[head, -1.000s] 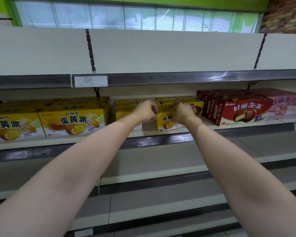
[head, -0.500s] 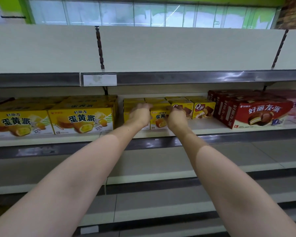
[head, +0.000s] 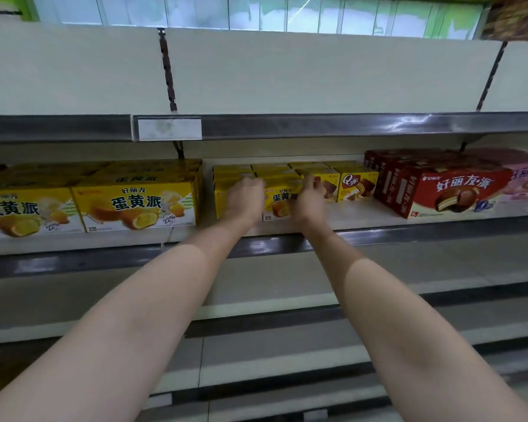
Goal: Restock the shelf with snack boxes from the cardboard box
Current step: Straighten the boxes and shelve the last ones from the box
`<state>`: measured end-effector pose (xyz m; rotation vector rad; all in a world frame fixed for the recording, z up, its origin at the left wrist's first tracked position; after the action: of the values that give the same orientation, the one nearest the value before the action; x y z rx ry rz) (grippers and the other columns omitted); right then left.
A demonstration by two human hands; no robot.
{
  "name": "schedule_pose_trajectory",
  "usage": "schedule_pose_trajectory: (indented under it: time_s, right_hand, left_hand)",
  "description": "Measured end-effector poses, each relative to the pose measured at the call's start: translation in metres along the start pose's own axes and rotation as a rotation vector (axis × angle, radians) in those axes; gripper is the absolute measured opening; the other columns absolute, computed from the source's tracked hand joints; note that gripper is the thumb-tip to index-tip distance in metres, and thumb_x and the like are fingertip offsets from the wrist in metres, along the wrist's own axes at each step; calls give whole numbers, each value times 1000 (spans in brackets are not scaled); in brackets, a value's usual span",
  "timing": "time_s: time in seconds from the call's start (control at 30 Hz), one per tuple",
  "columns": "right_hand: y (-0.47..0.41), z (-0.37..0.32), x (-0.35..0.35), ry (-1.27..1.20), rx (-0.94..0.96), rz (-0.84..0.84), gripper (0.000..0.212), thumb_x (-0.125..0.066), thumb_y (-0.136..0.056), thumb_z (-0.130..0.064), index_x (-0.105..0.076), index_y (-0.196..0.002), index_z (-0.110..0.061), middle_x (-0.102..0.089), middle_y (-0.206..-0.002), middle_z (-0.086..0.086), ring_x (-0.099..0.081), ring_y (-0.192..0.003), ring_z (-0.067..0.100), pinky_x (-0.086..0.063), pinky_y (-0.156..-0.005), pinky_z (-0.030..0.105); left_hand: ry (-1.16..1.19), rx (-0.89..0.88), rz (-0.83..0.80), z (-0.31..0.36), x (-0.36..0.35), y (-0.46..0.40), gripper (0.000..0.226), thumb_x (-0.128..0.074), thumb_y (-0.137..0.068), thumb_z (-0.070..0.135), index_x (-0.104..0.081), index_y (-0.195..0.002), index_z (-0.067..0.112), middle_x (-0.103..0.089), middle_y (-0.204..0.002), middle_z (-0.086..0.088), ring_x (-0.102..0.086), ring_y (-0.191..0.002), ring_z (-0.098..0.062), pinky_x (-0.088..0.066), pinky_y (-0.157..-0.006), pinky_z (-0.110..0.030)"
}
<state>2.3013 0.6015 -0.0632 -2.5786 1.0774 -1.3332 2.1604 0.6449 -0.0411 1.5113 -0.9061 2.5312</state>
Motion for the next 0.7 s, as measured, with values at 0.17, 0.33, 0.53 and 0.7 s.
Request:
schedule_pose_trajectory:
  time_s: [0.17,0.33,0.53,0.7]
  right_hand:
    - [13,0,-1,-50,-67,13,94,-79,-82,-15,-18,-154,-9,-20,-156,23,-39,-136,42,-40,-107,41]
    - [15,-1,8,-57,-26,-7,88,-79,-82,-19,-24,-149,-8,-28,-150,22,-46,-127,39,-41,-102,39]
    - [36,-1,6,-76,-73,71,69,-58,-93,-7,-23,-153,-4,-34,-149,19,-40,-134,33,-32,-103,27]
    - [75,-2,9,-75,-60,236,48,-47,-87,4,-48,-134,-3,-50,-129,17,-53,-111,33,-41,-91,31]
  left_hand:
    - [76,-6,36,0,3,5,26,-46,-97,8,-61,-119,11,-61,-118,-13,-58,-106,-32,-49,-86,-39]
    - [57,-141,19,-9,-2,2,35,-50,-93,1,-60,-125,11,-52,-136,-18,-46,-130,-38,-40,-106,-45]
    - [2,-350,22,-2,-6,16,29,-61,-88,7,-65,-116,12,-57,-128,-15,-54,-120,-37,-49,-95,-48]
    - [192,-360,-91,6,-5,37,14,-57,-94,21,-68,-94,13,-67,-91,-12,-63,-87,-32,-46,-66,-38]
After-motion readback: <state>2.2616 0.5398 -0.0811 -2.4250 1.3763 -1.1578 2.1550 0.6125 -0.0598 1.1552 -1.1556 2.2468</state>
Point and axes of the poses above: each hand's wrist, its own y-axis away from the middle knuckle, its own x-axis out of the back of the hand, z = x × y, the point moved 4 cm from there along -y, towards the middle knuckle
